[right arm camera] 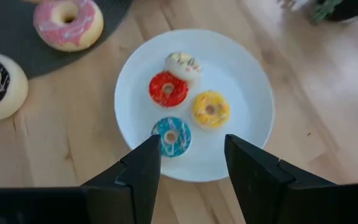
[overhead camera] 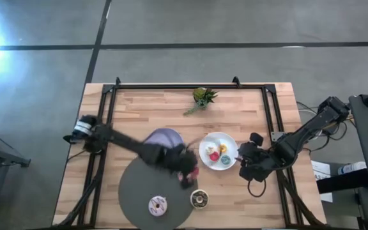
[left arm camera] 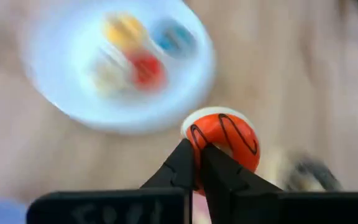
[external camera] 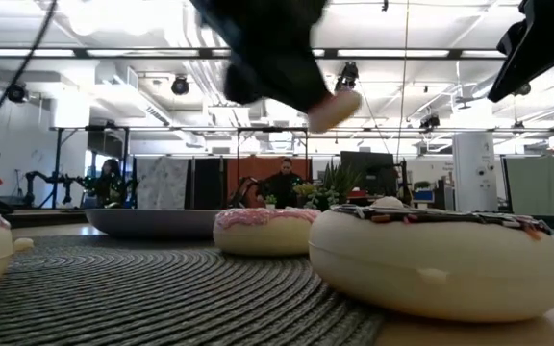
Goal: Pick & Place donuts
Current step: Put the small orange donut on the white plate, then put the large pink donut on the purple plate
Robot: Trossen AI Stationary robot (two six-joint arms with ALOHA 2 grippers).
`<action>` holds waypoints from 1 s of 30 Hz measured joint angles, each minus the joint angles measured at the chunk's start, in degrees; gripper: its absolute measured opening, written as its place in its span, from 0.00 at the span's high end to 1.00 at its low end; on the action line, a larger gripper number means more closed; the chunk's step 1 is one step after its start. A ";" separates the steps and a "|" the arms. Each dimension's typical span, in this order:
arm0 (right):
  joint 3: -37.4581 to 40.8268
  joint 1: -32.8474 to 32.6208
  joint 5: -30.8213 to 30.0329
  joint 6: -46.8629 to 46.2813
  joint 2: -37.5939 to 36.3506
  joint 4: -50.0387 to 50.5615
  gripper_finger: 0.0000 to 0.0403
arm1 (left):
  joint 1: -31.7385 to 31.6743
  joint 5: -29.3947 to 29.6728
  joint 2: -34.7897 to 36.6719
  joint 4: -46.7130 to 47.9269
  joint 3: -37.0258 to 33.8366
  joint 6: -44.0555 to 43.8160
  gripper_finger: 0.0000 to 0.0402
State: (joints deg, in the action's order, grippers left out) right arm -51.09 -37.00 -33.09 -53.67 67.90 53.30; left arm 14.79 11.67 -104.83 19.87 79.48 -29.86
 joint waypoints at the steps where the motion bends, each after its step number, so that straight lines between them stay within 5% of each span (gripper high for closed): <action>1: -0.02 -0.08 -0.14 0.04 -0.35 0.04 0.58 | -2.44 0.03 -0.45 -2.09 0.00 1.33 1.00; 7: -0.11 -2.85 -0.31 -4.26 -3.09 1.35 0.58 | -14.62 -5.30 -3.93 -12.15 -0.04 5.71 1.00; 14: -0.11 -6.44 -2.55 -11.49 -4.13 4.69 0.58 | -19.70 -9.58 -11.38 -16.73 4.69 4.90 1.00; 22: 1.02 -7.03 -2.72 -13.79 -4.09 5.00 0.58 | -20.31 -10.73 -23.63 -2.85 18.46 1.45 0.88; 30: 1.22 -7.03 -2.74 -13.34 -4.09 4.96 0.58 | -18.57 -10.42 -23.89 8.30 27.96 6.39 0.75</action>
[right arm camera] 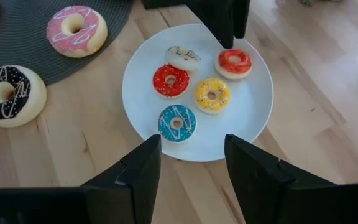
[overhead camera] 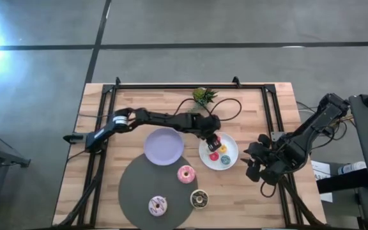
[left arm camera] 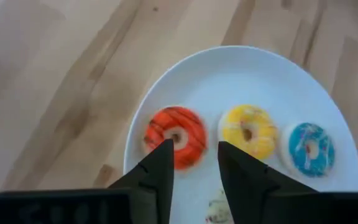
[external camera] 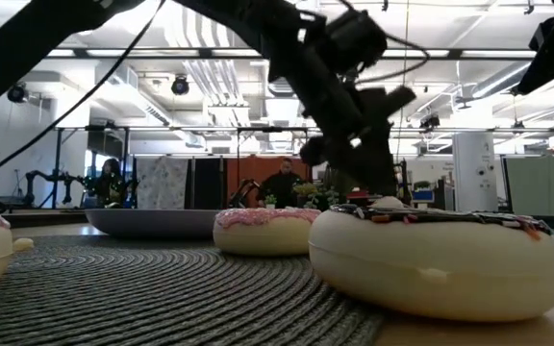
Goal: Pick & Place donuts
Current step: Put the large pink donut on the purple plate
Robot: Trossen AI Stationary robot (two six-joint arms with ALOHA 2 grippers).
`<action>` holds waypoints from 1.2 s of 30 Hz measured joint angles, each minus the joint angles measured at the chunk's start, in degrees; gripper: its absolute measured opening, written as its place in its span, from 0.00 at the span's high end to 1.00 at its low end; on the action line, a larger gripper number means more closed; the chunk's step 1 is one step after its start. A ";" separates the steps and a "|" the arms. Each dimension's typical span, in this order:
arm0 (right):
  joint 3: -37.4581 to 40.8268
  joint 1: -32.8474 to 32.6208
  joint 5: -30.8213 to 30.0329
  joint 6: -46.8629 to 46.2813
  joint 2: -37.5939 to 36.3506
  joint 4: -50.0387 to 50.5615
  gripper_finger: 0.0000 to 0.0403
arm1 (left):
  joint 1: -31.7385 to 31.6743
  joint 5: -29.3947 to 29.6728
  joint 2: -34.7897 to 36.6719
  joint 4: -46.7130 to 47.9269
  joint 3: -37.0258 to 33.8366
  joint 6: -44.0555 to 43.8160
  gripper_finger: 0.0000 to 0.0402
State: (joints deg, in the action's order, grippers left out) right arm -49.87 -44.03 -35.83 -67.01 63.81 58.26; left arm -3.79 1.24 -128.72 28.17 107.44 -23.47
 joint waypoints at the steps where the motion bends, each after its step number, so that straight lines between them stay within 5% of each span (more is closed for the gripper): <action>1: 0.08 0.00 -0.04 0.32 0.00 0.04 0.58 | 0.28 0.69 0.48 1.09 0.16 1.11 0.75; 10: 0.40 0.00 -0.23 1.64 -0.04 -0.05 0.58 | 5.87 1.66 7.27 12.06 -2.59 4.17 0.75; 17: 0.62 0.02 -0.22 4.06 0.00 -0.12 0.58 | 15.16 0.82 12.83 12.96 -13.24 -0.29 0.75; 26: 0.62 0.04 -0.24 5.24 0.00 -0.17 0.58 | 15.34 -4.07 16.52 4.79 -27.09 -5.55 0.75; 31: 0.62 0.04 0.03 3.20 0.00 -0.20 0.58 | 16.21 -9.63 16.69 4.56 -28.00 -5.27 0.75; 36: 0.62 0.04 0.05 2.67 0.00 -0.21 0.58 | 16.35 -7.96 17.70 4.48 -28.07 -5.49 0.75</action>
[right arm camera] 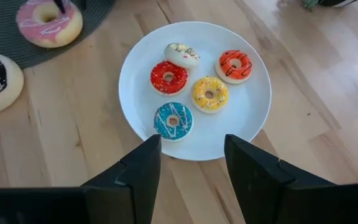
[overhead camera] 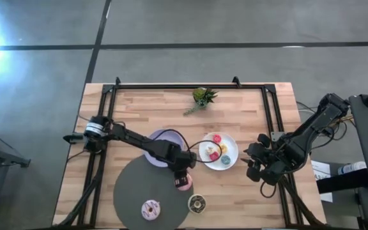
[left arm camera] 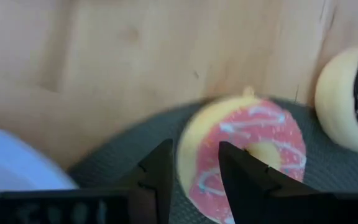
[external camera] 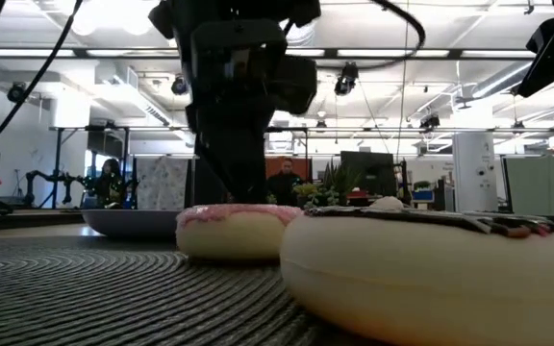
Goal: Pick & Place donuts
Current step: Put the large pink donut on the purple plate
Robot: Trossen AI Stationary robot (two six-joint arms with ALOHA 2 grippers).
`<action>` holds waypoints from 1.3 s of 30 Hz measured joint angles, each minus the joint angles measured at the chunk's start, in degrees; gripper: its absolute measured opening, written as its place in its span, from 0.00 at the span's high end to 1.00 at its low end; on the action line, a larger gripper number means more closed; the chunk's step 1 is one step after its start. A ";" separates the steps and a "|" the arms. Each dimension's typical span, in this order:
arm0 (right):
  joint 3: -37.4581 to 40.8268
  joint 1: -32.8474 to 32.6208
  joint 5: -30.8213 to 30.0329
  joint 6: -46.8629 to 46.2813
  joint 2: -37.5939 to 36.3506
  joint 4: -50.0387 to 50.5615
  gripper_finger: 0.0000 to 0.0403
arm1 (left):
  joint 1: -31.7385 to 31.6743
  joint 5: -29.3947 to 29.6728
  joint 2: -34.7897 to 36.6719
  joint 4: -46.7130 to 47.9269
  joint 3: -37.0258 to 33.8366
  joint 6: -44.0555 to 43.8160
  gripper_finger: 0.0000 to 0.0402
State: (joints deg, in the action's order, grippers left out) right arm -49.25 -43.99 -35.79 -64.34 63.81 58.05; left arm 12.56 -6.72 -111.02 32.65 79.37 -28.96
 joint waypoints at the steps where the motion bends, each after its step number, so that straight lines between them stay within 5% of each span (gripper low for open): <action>1: 0.02 0.00 0.01 -0.04 0.00 0.01 0.58 | 0.00 1.17 0.59 -0.23 0.00 0.35 0.75; 5: 0.02 0.00 -0.02 -0.04 0.00 -0.06 0.58 | -0.39 6.49 2.63 -0.22 0.18 2.12 0.75; 14: 0.08 0.00 -0.18 -0.25 0.00 -0.07 0.58 | 3.11 4.29 5.20 0.98 0.09 3.90 0.74; 23: 0.85 0.02 -0.42 -1.39 0.00 -0.07 0.58 | 6.16 11.04 5.11 0.91 -0.02 6.27 0.60; 39: 1.39 0.00 -0.42 -4.72 0.02 -0.33 0.58 | 6.69 10.36 -0.40 -1.13 -0.91 6.73 0.57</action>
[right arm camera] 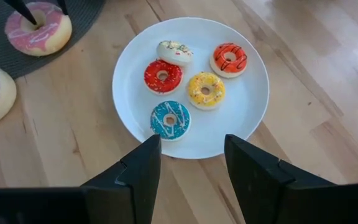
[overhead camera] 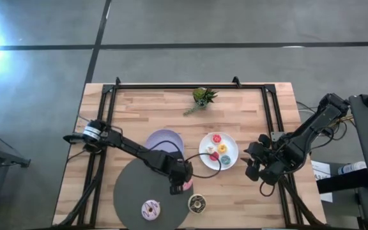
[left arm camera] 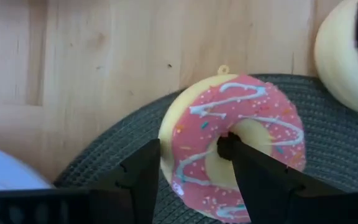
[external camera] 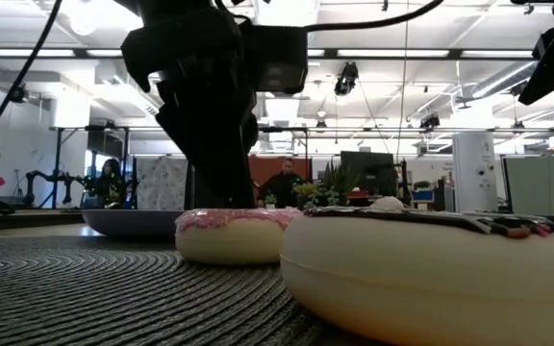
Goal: Pick & Place donuts
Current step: Put the large pink donut on the purple plate
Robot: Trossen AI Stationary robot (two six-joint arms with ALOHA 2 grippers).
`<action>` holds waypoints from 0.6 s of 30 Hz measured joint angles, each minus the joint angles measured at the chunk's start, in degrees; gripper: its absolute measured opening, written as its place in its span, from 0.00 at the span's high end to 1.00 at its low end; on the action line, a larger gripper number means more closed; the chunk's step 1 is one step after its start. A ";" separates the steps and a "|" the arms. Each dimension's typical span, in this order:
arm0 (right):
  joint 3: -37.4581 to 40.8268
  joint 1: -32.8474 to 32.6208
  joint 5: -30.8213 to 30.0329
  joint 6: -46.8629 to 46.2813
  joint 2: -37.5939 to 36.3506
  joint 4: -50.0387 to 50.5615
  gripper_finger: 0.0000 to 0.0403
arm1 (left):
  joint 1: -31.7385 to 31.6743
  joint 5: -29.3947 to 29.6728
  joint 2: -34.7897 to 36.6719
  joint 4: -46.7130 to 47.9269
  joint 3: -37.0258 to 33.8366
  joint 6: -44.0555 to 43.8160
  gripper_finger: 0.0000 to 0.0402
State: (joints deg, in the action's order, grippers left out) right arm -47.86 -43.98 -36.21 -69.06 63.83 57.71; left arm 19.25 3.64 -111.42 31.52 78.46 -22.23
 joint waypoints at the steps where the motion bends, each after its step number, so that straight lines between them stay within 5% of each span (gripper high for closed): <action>1: 0.00 0.00 0.00 0.00 0.00 -0.02 0.58 | 0.00 0.10 0.00 0.25 -0.08 0.06 0.57; 10: 0.46 0.02 0.00 0.05 0.00 0.02 0.58 | -0.41 5.38 0.00 -1.83 -2.43 -0.60 0.65; 18: 0.67 0.02 0.00 0.04 0.00 0.08 0.58 | -0.58 5.43 -0.04 -2.69 -1.52 -0.95 0.93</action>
State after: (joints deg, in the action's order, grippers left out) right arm -47.19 -43.97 -36.21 -69.01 63.83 57.79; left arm 18.67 9.06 -111.45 28.83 76.94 -23.18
